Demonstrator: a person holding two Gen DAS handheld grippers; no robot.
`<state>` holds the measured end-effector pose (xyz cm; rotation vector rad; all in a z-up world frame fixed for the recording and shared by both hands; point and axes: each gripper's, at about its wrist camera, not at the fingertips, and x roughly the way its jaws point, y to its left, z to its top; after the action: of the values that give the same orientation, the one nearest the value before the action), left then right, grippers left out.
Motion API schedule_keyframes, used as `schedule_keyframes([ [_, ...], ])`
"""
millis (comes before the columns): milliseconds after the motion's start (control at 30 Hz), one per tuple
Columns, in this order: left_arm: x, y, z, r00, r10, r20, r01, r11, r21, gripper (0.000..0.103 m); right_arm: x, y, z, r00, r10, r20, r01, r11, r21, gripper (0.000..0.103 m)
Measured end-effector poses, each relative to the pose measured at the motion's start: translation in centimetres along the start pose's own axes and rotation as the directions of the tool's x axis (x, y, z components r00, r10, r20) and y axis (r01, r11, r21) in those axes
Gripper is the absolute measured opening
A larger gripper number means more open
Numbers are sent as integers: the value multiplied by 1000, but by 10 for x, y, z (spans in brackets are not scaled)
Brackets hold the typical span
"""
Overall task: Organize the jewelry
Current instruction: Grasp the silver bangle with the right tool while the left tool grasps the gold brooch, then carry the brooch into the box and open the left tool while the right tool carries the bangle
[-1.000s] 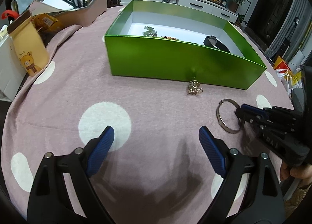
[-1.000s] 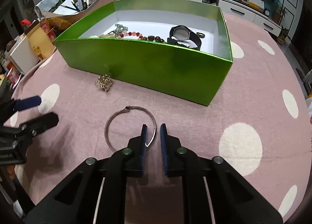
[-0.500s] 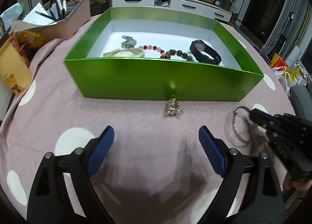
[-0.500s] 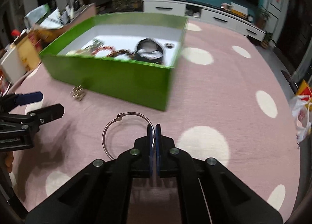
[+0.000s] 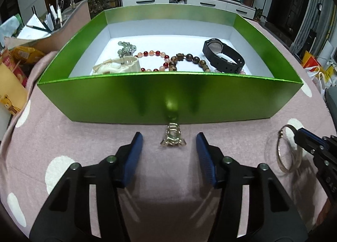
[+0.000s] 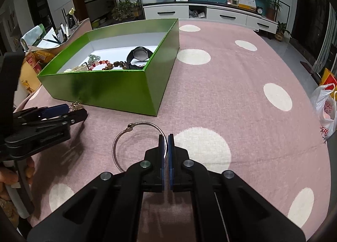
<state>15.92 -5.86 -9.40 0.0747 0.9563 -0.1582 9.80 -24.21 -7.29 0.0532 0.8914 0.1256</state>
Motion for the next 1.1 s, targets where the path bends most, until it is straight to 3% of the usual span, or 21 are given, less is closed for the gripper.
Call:
schedule_keyframes([
  [100,1,0,1,1000,8,0,-8,1000,1,49,0,1,0,1000,14,5,-14,1000,4,3],
  [300,0,3,4,1000,11,7,-11,1000,-1,23,-2,1,0,1000,24,14,-24,1000,7,3],
  [733,-8,8,-1,1000,-2,-3,2,1000,-2,22,-9,0,0,999,20,29,-21,1000,18,3],
  [1100,-37,18,-7,999,-28,28,28,999,-17,22,-19,2,2,999,20,49,-21,1000,18,3],
])
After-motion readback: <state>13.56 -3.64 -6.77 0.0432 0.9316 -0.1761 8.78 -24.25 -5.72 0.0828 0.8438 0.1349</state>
